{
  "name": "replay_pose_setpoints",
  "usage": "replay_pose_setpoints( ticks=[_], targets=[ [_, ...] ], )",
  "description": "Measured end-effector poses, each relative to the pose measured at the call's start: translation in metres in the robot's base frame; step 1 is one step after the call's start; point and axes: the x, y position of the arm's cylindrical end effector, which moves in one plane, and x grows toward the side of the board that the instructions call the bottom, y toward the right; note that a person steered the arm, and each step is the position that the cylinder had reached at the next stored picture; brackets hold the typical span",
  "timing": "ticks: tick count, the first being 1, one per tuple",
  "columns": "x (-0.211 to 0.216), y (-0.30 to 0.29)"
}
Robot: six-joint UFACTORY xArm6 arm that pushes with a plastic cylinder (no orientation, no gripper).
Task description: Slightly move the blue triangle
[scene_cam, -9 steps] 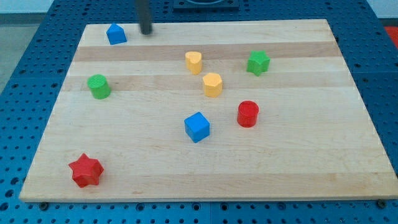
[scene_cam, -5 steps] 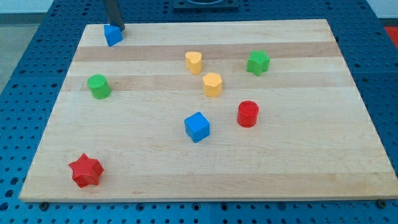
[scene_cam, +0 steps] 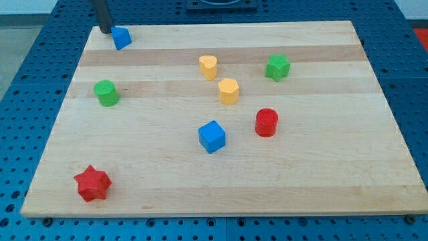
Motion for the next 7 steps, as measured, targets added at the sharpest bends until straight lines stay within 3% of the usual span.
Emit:
replay_pose_setpoints(
  ticks=[7],
  targets=[
    [0.025,0.008]
  ],
)
